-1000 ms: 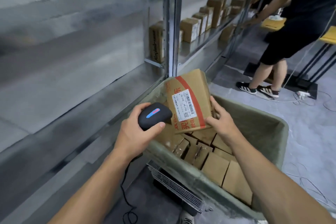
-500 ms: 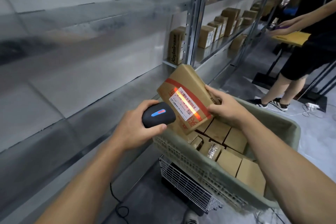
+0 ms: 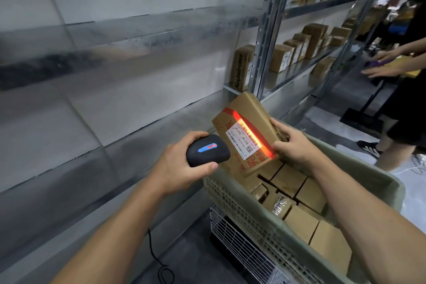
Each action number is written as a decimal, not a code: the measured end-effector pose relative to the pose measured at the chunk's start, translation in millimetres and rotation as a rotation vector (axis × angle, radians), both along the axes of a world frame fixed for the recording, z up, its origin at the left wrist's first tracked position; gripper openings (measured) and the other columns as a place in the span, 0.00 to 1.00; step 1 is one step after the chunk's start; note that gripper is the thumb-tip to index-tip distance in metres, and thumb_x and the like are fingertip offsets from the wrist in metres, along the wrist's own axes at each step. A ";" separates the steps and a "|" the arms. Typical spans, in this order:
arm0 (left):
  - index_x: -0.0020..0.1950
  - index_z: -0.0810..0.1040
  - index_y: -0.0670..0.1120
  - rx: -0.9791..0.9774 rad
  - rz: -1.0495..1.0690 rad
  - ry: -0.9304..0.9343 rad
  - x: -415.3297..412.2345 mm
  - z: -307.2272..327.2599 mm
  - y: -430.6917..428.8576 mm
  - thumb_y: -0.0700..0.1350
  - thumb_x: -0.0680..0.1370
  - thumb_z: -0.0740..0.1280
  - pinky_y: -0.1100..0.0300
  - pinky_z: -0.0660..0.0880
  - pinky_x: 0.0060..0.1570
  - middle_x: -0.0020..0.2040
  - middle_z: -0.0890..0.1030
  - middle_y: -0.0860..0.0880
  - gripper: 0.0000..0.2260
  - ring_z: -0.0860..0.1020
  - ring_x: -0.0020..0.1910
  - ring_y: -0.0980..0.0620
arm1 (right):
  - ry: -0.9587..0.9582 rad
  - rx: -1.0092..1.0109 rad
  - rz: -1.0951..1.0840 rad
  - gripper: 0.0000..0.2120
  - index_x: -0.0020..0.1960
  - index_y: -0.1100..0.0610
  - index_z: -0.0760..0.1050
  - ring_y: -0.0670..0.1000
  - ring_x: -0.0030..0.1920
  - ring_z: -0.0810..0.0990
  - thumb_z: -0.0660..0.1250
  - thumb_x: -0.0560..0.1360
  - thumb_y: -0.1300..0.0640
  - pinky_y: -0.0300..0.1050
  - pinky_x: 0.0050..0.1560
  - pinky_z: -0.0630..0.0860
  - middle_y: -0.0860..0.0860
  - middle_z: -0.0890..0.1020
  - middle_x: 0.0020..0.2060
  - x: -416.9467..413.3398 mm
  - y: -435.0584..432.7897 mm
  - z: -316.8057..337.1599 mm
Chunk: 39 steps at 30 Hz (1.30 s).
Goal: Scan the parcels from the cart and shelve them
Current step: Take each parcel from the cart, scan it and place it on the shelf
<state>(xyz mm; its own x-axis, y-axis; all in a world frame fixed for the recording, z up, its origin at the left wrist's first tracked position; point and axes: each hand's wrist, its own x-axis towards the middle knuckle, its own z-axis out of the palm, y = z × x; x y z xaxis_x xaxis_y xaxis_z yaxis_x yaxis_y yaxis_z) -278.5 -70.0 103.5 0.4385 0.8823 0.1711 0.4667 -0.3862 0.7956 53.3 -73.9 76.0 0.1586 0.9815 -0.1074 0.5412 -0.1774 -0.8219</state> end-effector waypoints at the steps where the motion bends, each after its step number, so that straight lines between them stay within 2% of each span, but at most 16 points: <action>1: 0.60 0.72 0.69 -0.001 0.007 0.006 2.5 0.4 -1.6 0.62 0.64 0.74 0.73 0.72 0.41 0.49 0.82 0.64 0.25 0.81 0.46 0.64 | -0.005 -0.002 0.005 0.41 0.73 0.26 0.60 0.52 0.58 0.81 0.71 0.66 0.50 0.58 0.59 0.80 0.48 0.75 0.62 3.1 -0.2 0.8; 3: 0.61 0.72 0.67 0.001 0.020 0.022 8.2 1.4 -4.6 0.60 0.65 0.74 0.74 0.71 0.42 0.49 0.82 0.64 0.26 0.80 0.46 0.65 | -0.039 -0.014 0.005 0.41 0.78 0.35 0.58 0.50 0.56 0.81 0.70 0.71 0.55 0.56 0.59 0.79 0.47 0.76 0.59 11.3 0.4 1.8; 5: 0.62 0.72 0.67 0.010 0.029 0.034 15.4 3.8 -8.1 0.60 0.65 0.74 0.76 0.71 0.42 0.49 0.82 0.64 0.26 0.80 0.47 0.65 | -0.066 -0.024 0.005 0.39 0.79 0.39 0.58 0.48 0.54 0.80 0.69 0.74 0.59 0.52 0.59 0.79 0.45 0.75 0.57 20.2 -0.8 2.0; 11: 0.61 0.72 0.68 -0.002 0.033 0.045 41.4 4.2 -18.1 0.60 0.65 0.74 0.75 0.71 0.43 0.50 0.83 0.62 0.26 0.80 0.48 0.65 | -0.045 -0.007 0.004 0.39 0.80 0.41 0.58 0.47 0.53 0.82 0.70 0.75 0.61 0.48 0.55 0.80 0.50 0.74 0.65 51.0 -4.5 4.2; 13: 0.62 0.72 0.66 -0.007 0.038 0.042 50.9 3.7 -21.7 0.60 0.66 0.74 0.75 0.72 0.43 0.50 0.83 0.61 0.26 0.80 0.49 0.64 | -0.066 -0.009 0.022 0.38 0.80 0.41 0.57 0.47 0.53 0.81 0.69 0.76 0.61 0.47 0.52 0.81 0.52 0.74 0.65 61.5 -5.2 5.9; 16: 0.61 0.72 0.67 -0.001 0.058 0.020 62.6 3.9 -26.9 0.59 0.66 0.74 0.74 0.72 0.43 0.50 0.83 0.61 0.25 0.80 0.48 0.64 | -0.076 0.000 0.036 0.38 0.80 0.42 0.56 0.44 0.52 0.79 0.68 0.77 0.61 0.39 0.46 0.77 0.53 0.73 0.65 72.9 -6.5 8.3; 20: 0.61 0.72 0.66 0.023 0.132 -0.017 78.4 5.1 -35.9 0.65 0.63 0.72 0.75 0.71 0.43 0.50 0.83 0.62 0.28 0.80 0.48 0.65 | -0.025 0.043 0.047 0.39 0.81 0.43 0.56 0.44 0.54 0.78 0.69 0.76 0.60 0.36 0.46 0.76 0.50 0.71 0.67 80.1 -5.6 9.6; 22: 0.63 0.73 0.63 0.041 0.189 -0.054 83.1 5.8 -39.1 0.67 0.62 0.71 0.74 0.73 0.45 0.51 0.83 0.62 0.30 0.80 0.49 0.65 | -0.017 0.088 0.056 0.41 0.81 0.41 0.55 0.48 0.61 0.76 0.71 0.73 0.55 0.39 0.51 0.78 0.50 0.69 0.70 75.1 -6.1 9.8; 23: 0.63 0.74 0.62 0.046 0.221 -0.077 84.5 5.9 -40.8 0.67 0.61 0.71 0.72 0.74 0.45 0.51 0.83 0.62 0.31 0.81 0.48 0.64 | 0.007 0.108 0.065 0.43 0.80 0.39 0.55 0.50 0.66 0.74 0.71 0.70 0.51 0.46 0.57 0.80 0.50 0.68 0.72 72.3 -5.6 9.7; 24: 0.64 0.74 0.61 0.050 0.255 -0.104 85.2 6.0 -42.7 0.67 0.61 0.72 0.70 0.76 0.46 0.50 0.83 0.62 0.32 0.81 0.47 0.63 | 0.033 0.129 0.076 0.44 0.80 0.37 0.54 0.51 0.69 0.72 0.71 0.69 0.49 0.53 0.62 0.78 0.50 0.67 0.73 69.2 -4.1 8.8; 26: 0.65 0.75 0.59 0.060 0.325 -0.153 84.1 7.3 -47.1 0.65 0.62 0.73 0.63 0.79 0.45 0.50 0.84 0.61 0.33 0.83 0.43 0.60 | 0.104 0.165 0.099 0.45 0.80 0.37 0.54 0.50 0.71 0.70 0.72 0.69 0.48 0.57 0.68 0.73 0.50 0.66 0.74 61.0 -2.2 8.6; 29: 0.64 0.75 0.61 0.085 0.433 -0.201 77.9 13.0 -54.8 0.65 0.62 0.73 0.63 0.77 0.43 0.48 0.84 0.59 0.31 0.83 0.39 0.57 | 0.209 0.226 0.128 0.45 0.78 0.34 0.55 0.50 0.71 0.71 0.74 0.66 0.42 0.61 0.67 0.74 0.47 0.69 0.73 42.6 1.0 14.3; 32: 0.62 0.75 0.63 0.128 0.537 -0.254 69.5 23.4 -64.8 0.65 0.61 0.72 0.66 0.75 0.42 0.47 0.85 0.56 0.30 0.83 0.40 0.56 | 0.276 0.279 0.170 0.43 0.79 0.36 0.55 0.51 0.71 0.71 0.74 0.70 0.46 0.62 0.69 0.73 0.47 0.70 0.73 24.4 5.0 21.1; 35: 0.60 0.75 0.66 0.162 0.616 -0.312 62.3 34.7 -78.7 0.64 0.61 0.72 0.64 0.78 0.39 0.47 0.85 0.57 0.27 0.83 0.39 0.54 | 0.306 0.349 0.202 0.40 0.80 0.40 0.54 0.46 0.70 0.69 0.72 0.76 0.53 0.50 0.69 0.72 0.47 0.68 0.73 3.3 9.7 27.8; 37: 0.58 0.74 0.68 0.195 0.661 -0.317 56.5 41.3 -88.2 0.64 0.61 0.73 0.57 0.82 0.41 0.48 0.84 0.62 0.26 0.84 0.40 0.54 | 0.329 0.400 0.229 0.39 0.80 0.42 0.55 0.42 0.67 0.68 0.71 0.77 0.55 0.36 0.61 0.70 0.46 0.68 0.73 -11.7 13.0 33.7; 39: 0.58 0.74 0.70 0.220 0.706 -0.323 48.9 47.0 -97.7 0.63 0.62 0.73 0.50 0.83 0.45 0.49 0.83 0.65 0.25 0.84 0.42 0.53 | 0.388 0.423 0.261 0.38 0.80 0.42 0.55 0.40 0.64 0.70 0.70 0.78 0.57 0.31 0.55 0.69 0.45 0.69 0.71 -27.0 14.6 45.8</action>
<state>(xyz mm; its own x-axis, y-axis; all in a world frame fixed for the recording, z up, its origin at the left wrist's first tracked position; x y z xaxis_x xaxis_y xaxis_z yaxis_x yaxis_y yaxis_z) -229.6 -167.7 150.5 -0.3112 0.8639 0.3961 0.4187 -0.2495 0.8732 26.3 -59.3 121.8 -0.0648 0.9526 0.2974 0.1713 0.3042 -0.9371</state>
